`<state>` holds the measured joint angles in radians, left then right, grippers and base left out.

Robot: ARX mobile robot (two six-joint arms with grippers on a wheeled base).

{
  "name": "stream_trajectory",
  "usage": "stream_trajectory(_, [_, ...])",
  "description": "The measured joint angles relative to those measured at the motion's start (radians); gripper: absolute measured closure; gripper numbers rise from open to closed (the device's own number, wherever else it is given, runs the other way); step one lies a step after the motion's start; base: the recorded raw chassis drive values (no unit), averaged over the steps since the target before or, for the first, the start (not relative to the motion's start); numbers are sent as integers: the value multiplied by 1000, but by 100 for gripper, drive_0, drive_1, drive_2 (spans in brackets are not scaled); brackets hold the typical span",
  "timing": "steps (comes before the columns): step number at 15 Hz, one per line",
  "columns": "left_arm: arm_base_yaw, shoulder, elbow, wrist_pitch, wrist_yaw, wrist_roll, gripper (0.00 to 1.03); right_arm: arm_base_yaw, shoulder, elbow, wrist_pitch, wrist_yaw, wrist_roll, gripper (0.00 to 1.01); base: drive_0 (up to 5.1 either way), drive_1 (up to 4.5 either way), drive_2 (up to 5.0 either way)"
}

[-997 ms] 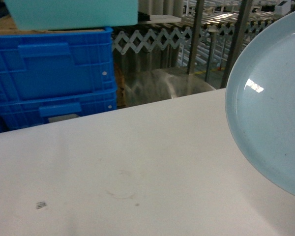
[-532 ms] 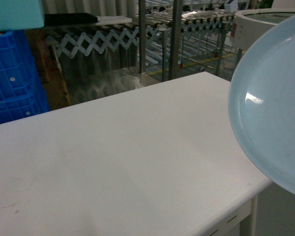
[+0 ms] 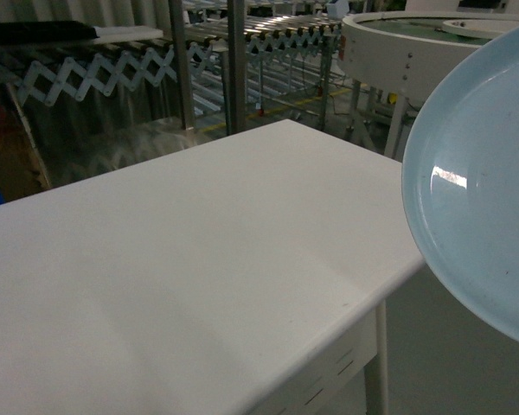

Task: Place blue tray on left shelf second layer neatly

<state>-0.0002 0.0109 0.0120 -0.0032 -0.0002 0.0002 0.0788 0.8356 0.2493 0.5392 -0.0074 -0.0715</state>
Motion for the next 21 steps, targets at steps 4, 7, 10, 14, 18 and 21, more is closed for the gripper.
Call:
stream_trajectory(4, [0, 0, 0, -3, -3, 0, 5, 3, 0, 0, 3, -6, 0, 99, -143, -143, -143])
stream_trajectory(7, [0, 0, 0, -4, -2, 0, 5, 2, 0, 0, 1, -4, 0, 99, -143, -143, -143])
stream_trajectory(10, [-1, 0, 0, -1, -3, 0, 5, 2, 0, 0, 0, -4, 0, 99, -143, -143, -143])
stream_trajectory(14, [-1, 0, 0, -2, 0, 0, 5, 2, 0, 0, 0, -4, 0, 99, 156, -107, -489])
stream_trajectory(18, [-1, 0, 0, -1, 0, 0, 5, 2, -1, 0, 1, -3, 0, 99, 253, -97, -606])
stream_trajectory(21, [-1, 0, 0, -5, 0, 0, 5, 2, 0, 0, 1, -3, 0, 99, 255, -93, -605])
